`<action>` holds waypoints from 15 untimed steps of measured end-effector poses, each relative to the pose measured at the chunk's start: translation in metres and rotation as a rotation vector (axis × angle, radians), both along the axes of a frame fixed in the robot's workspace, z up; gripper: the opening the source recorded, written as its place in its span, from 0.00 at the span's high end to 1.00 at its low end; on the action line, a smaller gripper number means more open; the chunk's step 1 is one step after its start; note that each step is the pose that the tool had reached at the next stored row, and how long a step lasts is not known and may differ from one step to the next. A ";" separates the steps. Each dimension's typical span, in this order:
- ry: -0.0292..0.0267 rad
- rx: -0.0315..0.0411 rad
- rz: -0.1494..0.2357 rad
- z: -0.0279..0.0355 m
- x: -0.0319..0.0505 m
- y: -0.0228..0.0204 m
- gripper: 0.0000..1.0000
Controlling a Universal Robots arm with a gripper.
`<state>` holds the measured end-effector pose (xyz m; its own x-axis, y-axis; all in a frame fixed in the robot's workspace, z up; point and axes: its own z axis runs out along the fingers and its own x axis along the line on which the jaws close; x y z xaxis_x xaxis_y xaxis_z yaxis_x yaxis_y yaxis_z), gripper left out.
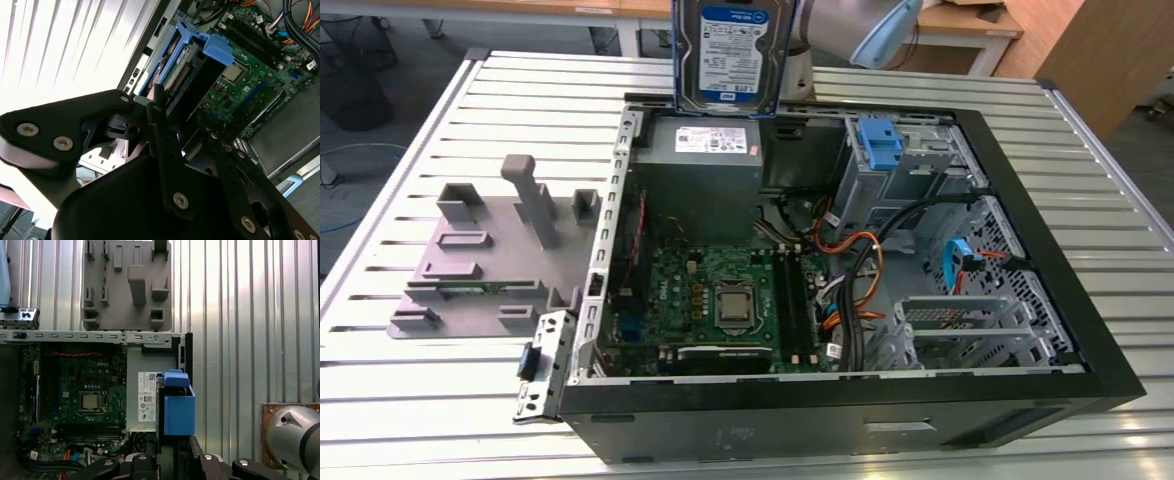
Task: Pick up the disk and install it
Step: 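Pick up the disk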
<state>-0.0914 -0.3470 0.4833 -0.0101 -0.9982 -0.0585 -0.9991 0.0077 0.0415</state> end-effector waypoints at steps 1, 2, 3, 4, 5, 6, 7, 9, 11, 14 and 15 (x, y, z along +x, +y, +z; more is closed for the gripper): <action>0.0000 0.0000 0.000 0.0000 0.0000 0.0000 0.65; 0.0000 0.0000 0.000 0.0000 0.0000 0.0000 0.65; 0.0000 0.0000 0.000 0.0000 0.0000 0.0000 0.65; 0.0000 -0.0001 0.000 0.0000 0.0000 0.0000 0.65; 0.0000 -0.0001 0.000 0.0000 0.0001 0.0000 0.65; 0.0000 0.0000 0.000 0.0000 0.0000 0.0000 0.65; 0.0000 0.0000 0.000 0.0000 0.0001 0.0000 0.65; 0.0000 0.0000 0.000 0.0000 0.0001 0.0000 0.65; 0.0000 0.0000 0.000 0.0000 0.0002 0.0000 0.65; 0.0000 0.0000 0.000 0.0000 0.0022 0.0000 0.65; -0.0001 0.0000 0.000 0.0000 0.0023 0.0000 0.65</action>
<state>-0.0891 -0.3471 0.4832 -0.0101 -0.9982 -0.0585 -0.9991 0.0077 0.0415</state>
